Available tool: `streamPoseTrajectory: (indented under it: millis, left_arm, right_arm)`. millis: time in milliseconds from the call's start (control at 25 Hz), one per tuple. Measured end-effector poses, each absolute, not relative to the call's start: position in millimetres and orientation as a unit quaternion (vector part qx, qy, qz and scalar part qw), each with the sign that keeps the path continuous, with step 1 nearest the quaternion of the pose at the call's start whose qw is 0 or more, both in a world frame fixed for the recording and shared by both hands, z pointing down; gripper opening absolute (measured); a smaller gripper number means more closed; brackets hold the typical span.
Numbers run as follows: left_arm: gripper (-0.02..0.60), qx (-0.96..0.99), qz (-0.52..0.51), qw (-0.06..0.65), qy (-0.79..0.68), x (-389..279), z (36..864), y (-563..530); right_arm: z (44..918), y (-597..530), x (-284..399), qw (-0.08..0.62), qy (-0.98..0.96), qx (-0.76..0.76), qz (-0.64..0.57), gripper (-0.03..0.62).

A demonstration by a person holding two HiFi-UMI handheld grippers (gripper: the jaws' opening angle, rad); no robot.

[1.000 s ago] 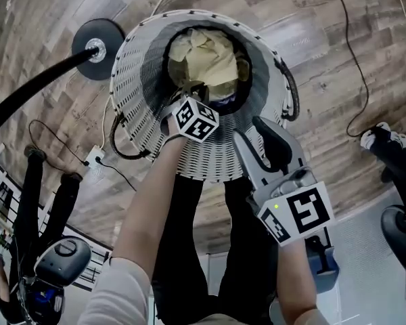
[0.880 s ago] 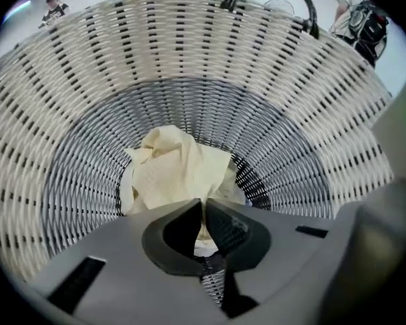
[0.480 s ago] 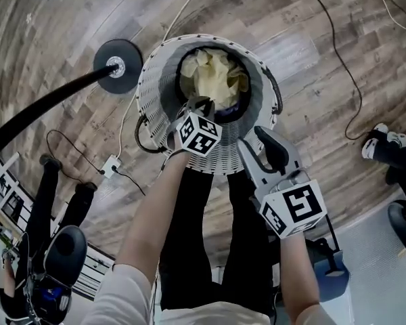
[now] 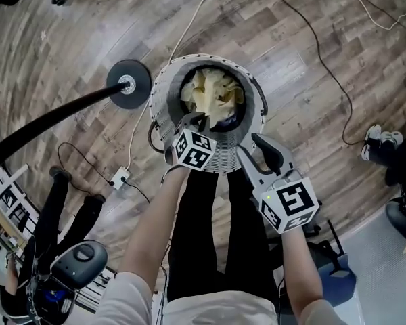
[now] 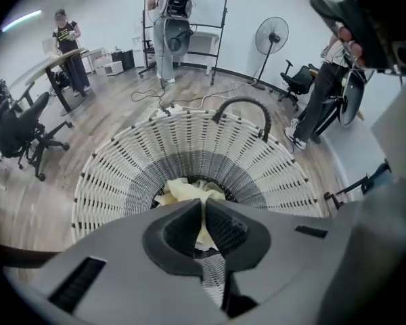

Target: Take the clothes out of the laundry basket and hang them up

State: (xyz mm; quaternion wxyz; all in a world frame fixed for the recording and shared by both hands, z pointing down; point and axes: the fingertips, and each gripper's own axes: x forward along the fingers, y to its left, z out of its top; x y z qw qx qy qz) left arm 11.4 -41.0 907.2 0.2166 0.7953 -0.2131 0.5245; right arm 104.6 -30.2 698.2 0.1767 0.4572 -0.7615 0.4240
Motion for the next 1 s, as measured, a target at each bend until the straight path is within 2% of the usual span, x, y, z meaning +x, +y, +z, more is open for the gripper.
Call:
streamPoseTrajectory:
  millis: [480, 760, 1000]
  left_arm:
    - [0.034, 0.804, 0.468, 0.246, -0.272, 21, 806, -23]
    - [0.032, 0.826, 0.381, 0.27, -0.317, 32, 742, -28]
    - [0.032, 0.844, 0.318, 0.258, -0.347, 37, 671, -41]
  right_arm:
    - [639, -7, 117, 0.184, -0.777, 0.447, 0.404, 0.153]
    - [613, 2, 125, 0.178, -0.788, 0.441, 0.391, 0.153]
    - [591, 7, 128, 0.17, -0.792, 0.439, 0.389, 0.153]
